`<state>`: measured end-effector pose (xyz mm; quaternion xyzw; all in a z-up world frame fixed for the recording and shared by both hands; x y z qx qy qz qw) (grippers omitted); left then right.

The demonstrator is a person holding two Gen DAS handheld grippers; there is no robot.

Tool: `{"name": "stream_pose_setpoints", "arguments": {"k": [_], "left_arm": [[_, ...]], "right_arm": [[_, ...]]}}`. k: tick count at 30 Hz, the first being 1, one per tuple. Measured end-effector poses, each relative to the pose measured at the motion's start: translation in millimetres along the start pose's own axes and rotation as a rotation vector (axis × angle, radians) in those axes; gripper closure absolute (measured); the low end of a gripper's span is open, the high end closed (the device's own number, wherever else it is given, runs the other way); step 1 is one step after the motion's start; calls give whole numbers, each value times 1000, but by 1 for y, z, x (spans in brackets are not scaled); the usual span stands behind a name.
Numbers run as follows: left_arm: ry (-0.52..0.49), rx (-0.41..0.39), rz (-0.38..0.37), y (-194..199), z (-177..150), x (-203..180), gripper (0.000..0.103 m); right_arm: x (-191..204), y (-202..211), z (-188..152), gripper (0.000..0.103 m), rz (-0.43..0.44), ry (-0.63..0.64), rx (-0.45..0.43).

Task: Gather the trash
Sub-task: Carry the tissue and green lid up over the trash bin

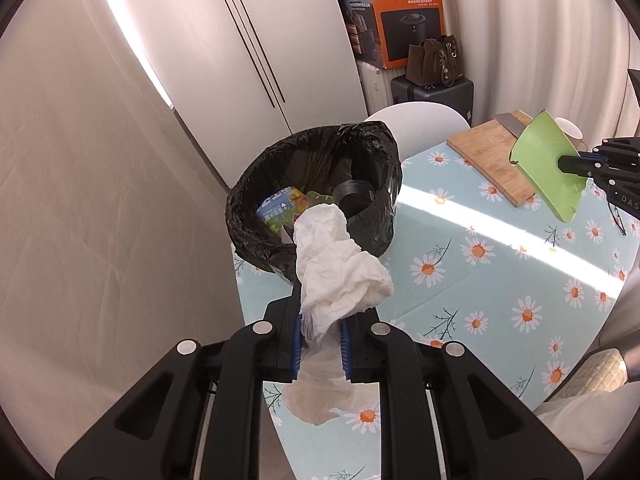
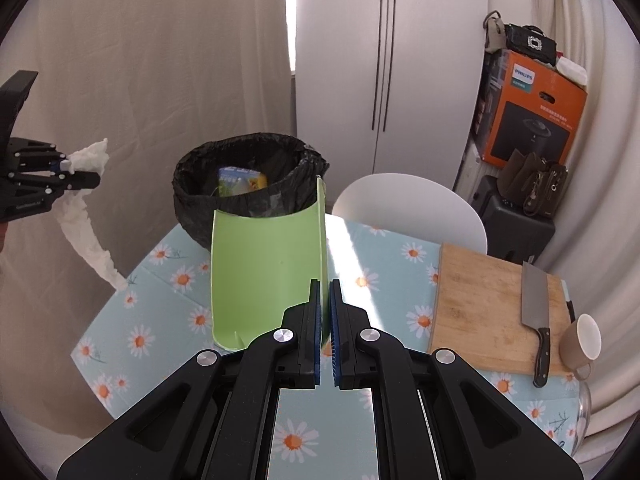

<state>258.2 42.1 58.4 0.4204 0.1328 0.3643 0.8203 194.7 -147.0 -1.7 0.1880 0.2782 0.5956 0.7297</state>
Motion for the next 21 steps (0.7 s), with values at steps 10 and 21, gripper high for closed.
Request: {"name": "stream_pose_setpoints", "arguments": {"k": [10,21], "left_arm": [[-1,-63,-31,-7,48,54,87],[-20,-137,-94,-33,98,109,87]], "right_arm": [[19,-13,72,99,-11,-27,-93],[64,-48,139,99,29,14,-138]]}}
Point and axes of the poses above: each gripper's, at about its wrist camera, not at the fingertips, and y roughly against the way its jaws point, x to its left, z to its top, the point moved 5 cm from there along -y, roughly the way its jaws point, and after that the axes turned 14 degrees about -z, right-handed, at the moved point
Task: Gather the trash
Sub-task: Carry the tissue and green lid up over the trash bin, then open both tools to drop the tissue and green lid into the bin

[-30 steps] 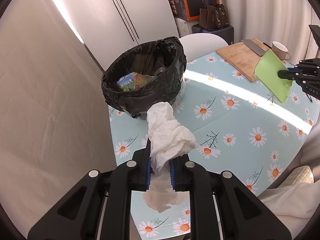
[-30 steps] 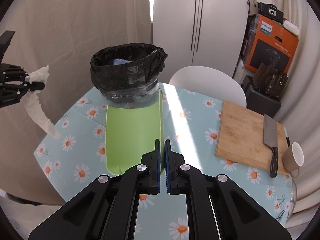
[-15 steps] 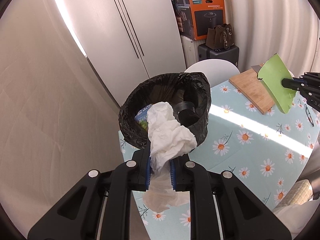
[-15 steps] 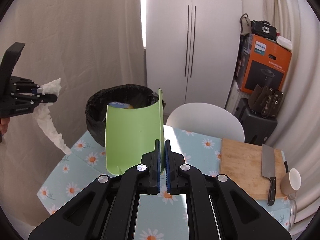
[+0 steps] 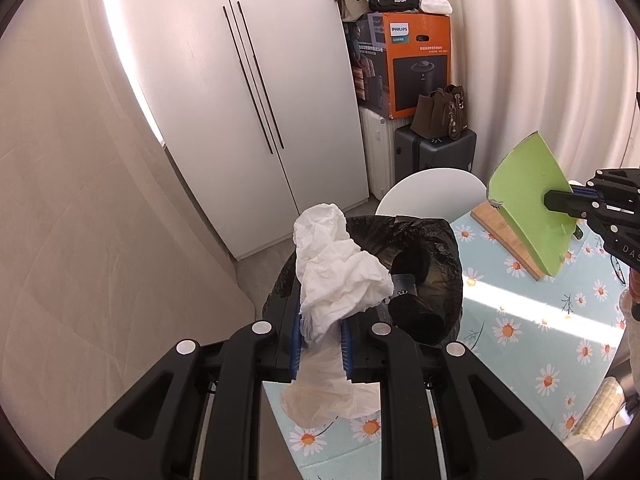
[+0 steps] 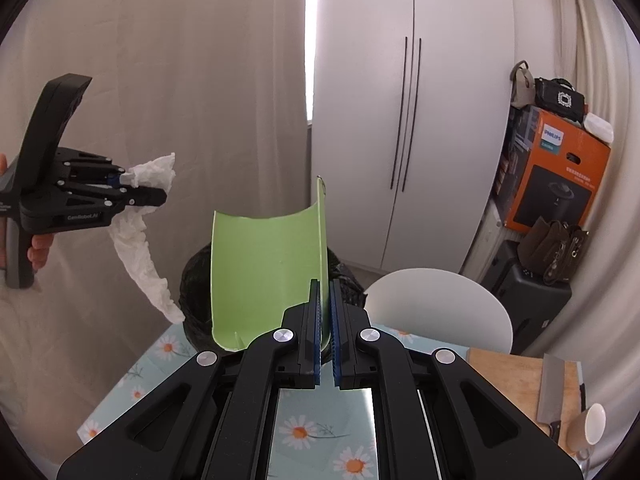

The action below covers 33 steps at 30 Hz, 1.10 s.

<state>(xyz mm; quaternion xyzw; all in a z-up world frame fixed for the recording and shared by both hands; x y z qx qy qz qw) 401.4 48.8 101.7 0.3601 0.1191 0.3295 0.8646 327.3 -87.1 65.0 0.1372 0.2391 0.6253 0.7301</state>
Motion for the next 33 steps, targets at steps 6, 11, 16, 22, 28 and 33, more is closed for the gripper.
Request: {"name": "stream_pose_setpoints", "arguments": {"k": [6,11,16,22,28,33], "left_arm": [[9,22,-62,-43,1,32,87],[21,73,-116,-86,-10,51,87],[28,137,-179,-131,-24,58,87],[24,173,-230,-166,-37,60,85],[22,185,-252,-181,-53,55,81],[-16,94,-155,-160,-54,48,15]], "right_arm": [[27,-46,4,99,5,24,68],[45,-80,5,99,8,29,93],[60,-120,1,99,-6,53,164],[76,-159,-16,99,-14,95,258],[80,-173,-32,97,0,94,302],[71,-173,-37,51,29,34,319]]}}
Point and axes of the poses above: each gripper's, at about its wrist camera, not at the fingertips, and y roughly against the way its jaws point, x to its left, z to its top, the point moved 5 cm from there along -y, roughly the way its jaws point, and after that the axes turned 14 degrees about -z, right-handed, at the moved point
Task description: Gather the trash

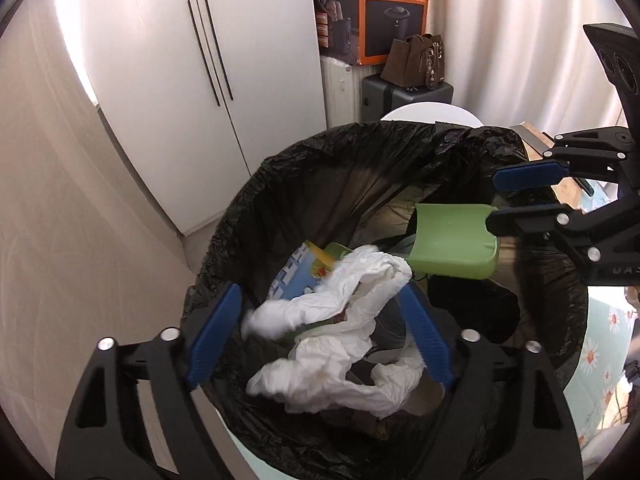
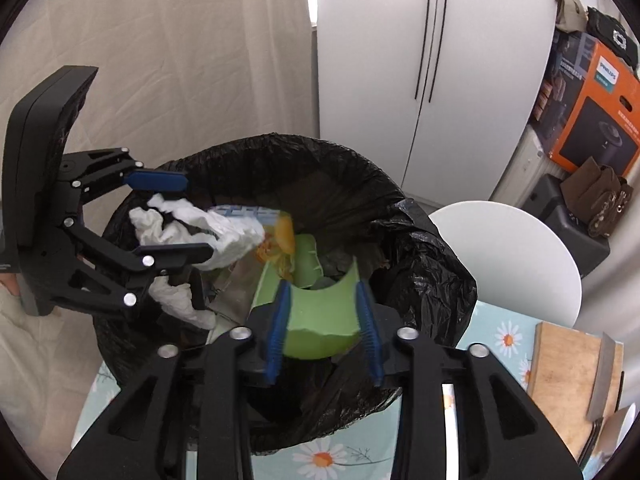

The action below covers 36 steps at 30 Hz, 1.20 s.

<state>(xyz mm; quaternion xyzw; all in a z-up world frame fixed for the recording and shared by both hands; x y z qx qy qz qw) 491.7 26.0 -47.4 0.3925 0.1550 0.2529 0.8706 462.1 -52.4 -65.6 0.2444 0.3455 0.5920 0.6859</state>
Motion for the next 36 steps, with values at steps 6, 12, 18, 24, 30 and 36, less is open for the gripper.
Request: {"name": "stream_pose_setpoints", "arguments": {"k": [6,12,18,24,30,36], "left_arm": [[70,-93,16,34,-11,-13,6],[137,-154,90,69,-27,-36,6],[207,-200,129,89,-50,-69,6],[243,-181,190,96,-73,-107,6],[283,-173,205,97,-96,-141,6],[280,-172,235,95,-109,-172,6]], "right_arm": [[-13,28,-6,34,4,-11,-62],[-22,61,-20,16,14,-1,-121],[-25,90,-51,14,15,24,-154],[-31,109,-87,14,65,22,-146],[-40,123,-117,13,104,4,-159],[-49,133,-141,13,96,15,-183]]}}
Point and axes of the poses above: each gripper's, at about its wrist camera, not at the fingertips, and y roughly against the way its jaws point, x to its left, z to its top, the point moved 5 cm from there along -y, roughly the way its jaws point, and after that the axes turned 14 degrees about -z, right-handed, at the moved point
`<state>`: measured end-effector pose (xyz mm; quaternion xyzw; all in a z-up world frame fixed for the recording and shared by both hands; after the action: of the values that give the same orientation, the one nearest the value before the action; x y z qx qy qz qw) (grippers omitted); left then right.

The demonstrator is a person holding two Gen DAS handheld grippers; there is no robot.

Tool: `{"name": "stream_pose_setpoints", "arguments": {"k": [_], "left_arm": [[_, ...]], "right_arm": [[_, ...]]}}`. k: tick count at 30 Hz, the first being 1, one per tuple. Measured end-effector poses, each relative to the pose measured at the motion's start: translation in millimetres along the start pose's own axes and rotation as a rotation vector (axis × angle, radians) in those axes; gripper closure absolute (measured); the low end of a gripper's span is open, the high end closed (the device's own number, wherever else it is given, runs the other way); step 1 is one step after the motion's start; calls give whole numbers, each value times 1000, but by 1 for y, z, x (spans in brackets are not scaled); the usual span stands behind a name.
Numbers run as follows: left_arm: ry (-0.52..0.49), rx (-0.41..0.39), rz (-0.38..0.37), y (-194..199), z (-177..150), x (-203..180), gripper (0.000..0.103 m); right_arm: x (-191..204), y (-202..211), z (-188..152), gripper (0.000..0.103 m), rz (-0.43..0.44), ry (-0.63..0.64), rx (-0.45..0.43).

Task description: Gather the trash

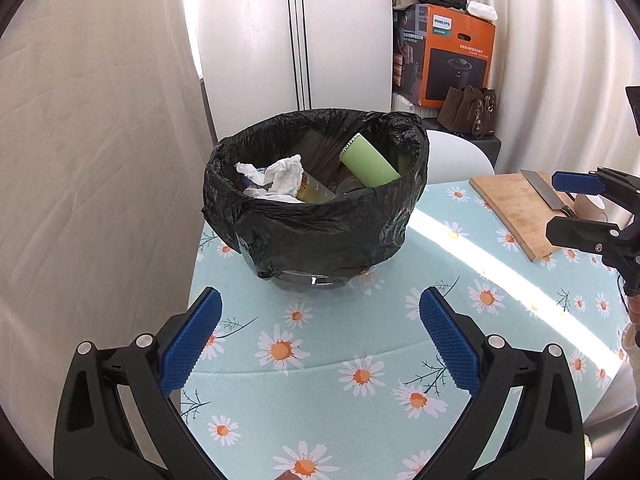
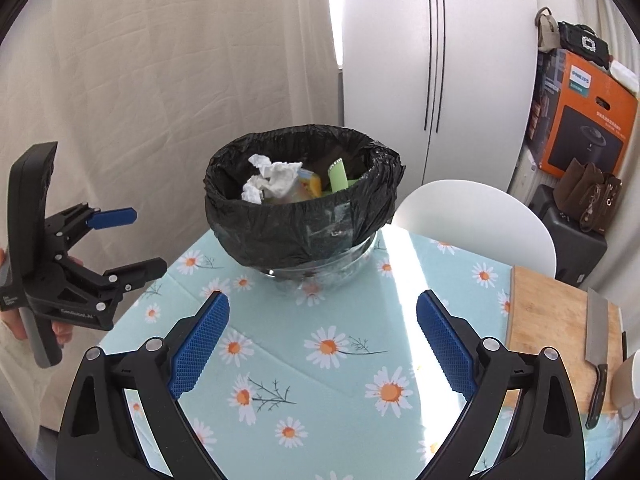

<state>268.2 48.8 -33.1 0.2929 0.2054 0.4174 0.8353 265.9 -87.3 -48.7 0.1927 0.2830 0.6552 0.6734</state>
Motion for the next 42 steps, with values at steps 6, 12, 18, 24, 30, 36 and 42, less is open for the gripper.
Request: {"name": "stream_pose_setpoints", "arguments": {"k": [6,12,18,24,30,36,42], "left_arm": [[31,-9,42,7,-7,-19,6],[68,-32,21,13,-10,-35,6],[63,-22,-4,14,-15,-49,6],[53,-36,-12,18,-14,-56,6],[64,-49,8,25,-13,-56,6],[81,-61,5,30,-10,-55,6],[88,-57,14,31,-11,-52,6]], "right_arm": [[-7,13,-16,12,-21,16,-9],[-16,27,-24,12,-20,18,-28],[-18,33,-26,12,-22,37,-44],[-23,33,-33,12,-14,19,-38],[-25,35,-38,12,-6,22,-32],[-29,36,-40,12,-12,21,-32],[-34,38,-44,12,-4,14,-33]]}}
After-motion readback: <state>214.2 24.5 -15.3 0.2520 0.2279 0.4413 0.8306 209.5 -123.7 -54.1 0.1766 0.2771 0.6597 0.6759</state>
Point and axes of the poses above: each gripper's, at about its wrist camera, not at the fingertips, and y roughly against the way its jaws point, x to its left, z to its top, the point moved 5 cm from there along -y, roughly the way its jaws point, and after that the axes turned 14 degrees about -z, right-handed, at the moved point
